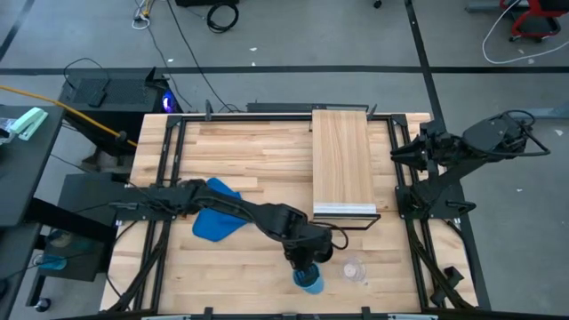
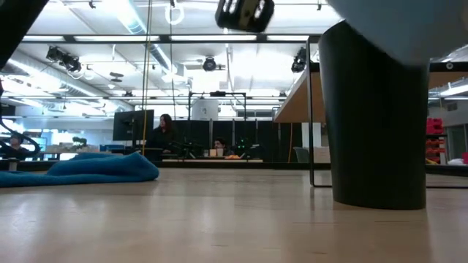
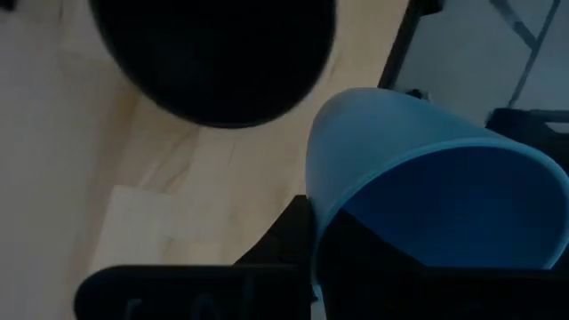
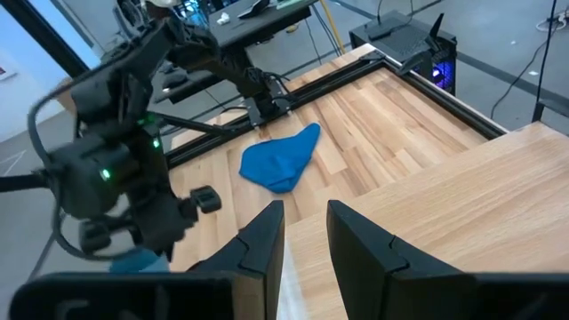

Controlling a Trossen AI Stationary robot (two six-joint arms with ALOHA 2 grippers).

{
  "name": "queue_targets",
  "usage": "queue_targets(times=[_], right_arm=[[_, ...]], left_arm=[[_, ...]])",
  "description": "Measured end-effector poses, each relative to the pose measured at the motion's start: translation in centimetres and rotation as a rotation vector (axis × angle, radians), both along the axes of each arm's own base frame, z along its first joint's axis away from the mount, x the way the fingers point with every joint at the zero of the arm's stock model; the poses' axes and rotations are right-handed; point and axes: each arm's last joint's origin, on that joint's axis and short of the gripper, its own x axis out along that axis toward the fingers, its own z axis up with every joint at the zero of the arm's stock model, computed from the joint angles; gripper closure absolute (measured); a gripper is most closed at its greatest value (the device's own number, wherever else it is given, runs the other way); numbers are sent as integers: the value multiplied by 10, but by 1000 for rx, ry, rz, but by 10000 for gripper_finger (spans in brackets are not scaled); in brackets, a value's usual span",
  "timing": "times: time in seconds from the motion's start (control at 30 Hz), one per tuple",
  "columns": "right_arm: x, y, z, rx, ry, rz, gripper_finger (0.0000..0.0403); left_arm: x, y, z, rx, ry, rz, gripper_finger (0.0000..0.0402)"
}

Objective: Stack small to large cups/mugs on shelf
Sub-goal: Move the cups to the bottom of the shelf

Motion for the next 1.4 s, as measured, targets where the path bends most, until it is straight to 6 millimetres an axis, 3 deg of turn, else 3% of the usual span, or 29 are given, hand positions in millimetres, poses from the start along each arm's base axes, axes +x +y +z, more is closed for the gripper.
queue_targets(times=[0.2,0.63,1.4], right_arm=[[6,3,-1,0,15,-10,307],[21,9,-3,-14,55,-48,307],[27,12,-4,-16,75,-47,307]], left_arm=[[4,-5,-15,31,15,-20,391],[-6,-29,-18,118,11,8,391],[1,-31,-48,137,59,13,391]])
